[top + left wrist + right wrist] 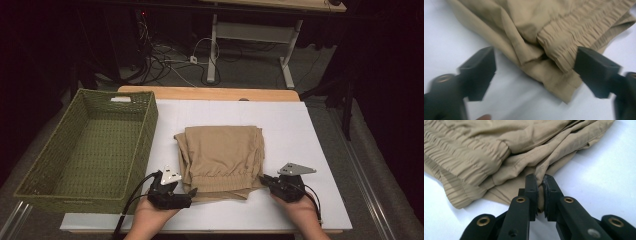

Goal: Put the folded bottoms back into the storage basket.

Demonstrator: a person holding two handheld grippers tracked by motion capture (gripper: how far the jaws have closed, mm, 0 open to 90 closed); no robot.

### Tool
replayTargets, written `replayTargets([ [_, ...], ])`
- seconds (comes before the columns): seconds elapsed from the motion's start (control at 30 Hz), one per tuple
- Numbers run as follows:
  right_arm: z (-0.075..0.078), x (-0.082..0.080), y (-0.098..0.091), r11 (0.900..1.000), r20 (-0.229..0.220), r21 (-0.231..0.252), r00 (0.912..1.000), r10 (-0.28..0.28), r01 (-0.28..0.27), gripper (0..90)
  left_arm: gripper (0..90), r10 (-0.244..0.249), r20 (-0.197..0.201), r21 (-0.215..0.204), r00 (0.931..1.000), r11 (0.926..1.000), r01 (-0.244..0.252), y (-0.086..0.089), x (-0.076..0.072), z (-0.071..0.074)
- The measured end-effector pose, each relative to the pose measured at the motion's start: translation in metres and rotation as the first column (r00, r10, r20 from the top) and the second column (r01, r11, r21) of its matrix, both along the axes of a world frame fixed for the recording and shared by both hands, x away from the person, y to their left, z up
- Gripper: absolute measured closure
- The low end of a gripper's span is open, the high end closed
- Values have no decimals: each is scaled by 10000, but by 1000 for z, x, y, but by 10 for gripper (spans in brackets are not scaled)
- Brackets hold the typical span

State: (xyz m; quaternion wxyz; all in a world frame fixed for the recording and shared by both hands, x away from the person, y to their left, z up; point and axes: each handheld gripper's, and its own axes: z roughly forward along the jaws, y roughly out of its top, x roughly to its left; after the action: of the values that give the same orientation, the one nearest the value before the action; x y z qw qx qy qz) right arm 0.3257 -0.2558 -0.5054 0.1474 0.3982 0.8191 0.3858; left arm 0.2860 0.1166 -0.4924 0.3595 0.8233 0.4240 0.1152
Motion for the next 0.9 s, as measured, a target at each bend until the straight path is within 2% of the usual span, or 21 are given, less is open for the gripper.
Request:
replayTargets([
  [0.07,2,-4,0,10000,57,-16,10000,-17,17,852,264,-131,-4,81,9999,9999,131,5,-6,1],
  [0.13,2,-7,0,10000,106,-34,9999,4,-4,852,333,-7,-93,-69,10000,10000,6,8,-9,-1],
  [0.17,1,-9,0,10000,100,-80,9999,44,-44,852,356,-45,-257,-144,9997,9999,42,7,-9,-2],
  [0.23,-1,-12,-1,10000,35,-52,10000,70,-69,852,383,-93,-235,-31,9997,10000,92,3,-6,-7],
  [0.3,0,-15,-1,10000,41,-53,10000,65,-65,850,409,-105,-609,-117,9981,9999,99,-1,1,-17],
  [0.33,1,-17,-1,10000,105,-50,9999,75,-74,850,413,-96,-331,-187,9994,9998,90,-1,0,-19],
  [0.4,1,-19,0,9999,145,-125,9999,12,-10,847,454,-192,-355,-84,9992,9998,189,-1,2,-18],
  [0.47,-1,-21,2,9996,122,-268,9999,-59,62,844,560,-293,-388,-172,9988,9994,287,2,3,-18],
  [0.53,-2,-22,3,9995,133,-276,9998,-131,134,843,652,-316,-196,-175,9993,9994,312,2,3,-20],
  [0.63,-2,-23,4,9992,126,-323,9997,-225,229,842,768,-550,-288,-309,9981,9981,541,2,3,-20],
  [0.67,-2,-23,5,9991,145,-350,9996,-254,259,842,780,-628,-229,-320,9978,9976,620,3,3,-20],
  [0.77,-2,-24,7,9984,194,-464,9993,-327,335,846,819,-793,-420,-510,9960,9957,772,6,3,-18],
  [0.83,0,-24,7,9986,51,-373,9993,-381,383,848,827,-930,-362,-491,9950,9946,911,8,0,-16],
  [0.9,2,-25,8,9985,26,-486,9997,-261,262,848,828,-1076,-324,-453,9937,9933,1061,10,-4,-13],
])
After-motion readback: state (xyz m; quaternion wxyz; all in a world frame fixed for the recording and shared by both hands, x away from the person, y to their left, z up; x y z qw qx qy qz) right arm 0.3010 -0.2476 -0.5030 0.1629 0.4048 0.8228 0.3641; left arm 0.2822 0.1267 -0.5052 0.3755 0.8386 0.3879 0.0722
